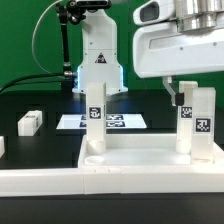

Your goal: Assemble desk

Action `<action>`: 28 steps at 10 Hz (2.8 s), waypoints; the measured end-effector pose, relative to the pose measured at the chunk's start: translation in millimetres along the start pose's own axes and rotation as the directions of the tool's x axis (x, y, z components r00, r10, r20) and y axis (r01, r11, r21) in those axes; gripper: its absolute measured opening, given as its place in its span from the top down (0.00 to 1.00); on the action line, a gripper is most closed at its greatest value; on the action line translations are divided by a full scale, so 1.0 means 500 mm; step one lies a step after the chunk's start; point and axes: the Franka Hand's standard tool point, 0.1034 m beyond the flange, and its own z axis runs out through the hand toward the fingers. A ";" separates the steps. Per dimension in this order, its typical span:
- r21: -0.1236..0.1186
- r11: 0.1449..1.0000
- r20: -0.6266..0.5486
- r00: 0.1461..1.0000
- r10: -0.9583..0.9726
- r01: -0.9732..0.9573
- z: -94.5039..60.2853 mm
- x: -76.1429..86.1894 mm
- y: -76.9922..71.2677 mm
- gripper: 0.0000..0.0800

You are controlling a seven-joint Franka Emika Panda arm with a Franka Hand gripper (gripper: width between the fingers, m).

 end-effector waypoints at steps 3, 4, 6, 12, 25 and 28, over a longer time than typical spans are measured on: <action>0.003 0.998 -0.012 0.998 0.066 -0.066 0.001 0.006 0.000 0.49; 0.001 0.990 -0.010 0.990 0.138 -0.138 0.002 0.006 0.002 0.49; -0.001 0.957 -0.010 0.957 0.290 -0.290 0.003 0.008 0.007 0.64; 0.037 0.347 0.050 0.348 0.936 -0.937 0.006 0.004 0.018 0.64; -0.010 0.963 -0.032 0.963 -0.269 0.269 0.004 -0.003 0.004 0.19; -0.032 0.943 -0.022 0.943 -0.333 0.332 0.009 -0.009 -0.002 0.35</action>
Offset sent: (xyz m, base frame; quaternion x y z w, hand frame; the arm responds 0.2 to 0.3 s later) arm 0.0000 0.0000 0.0000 0.0000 0.0000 0.1296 0.9916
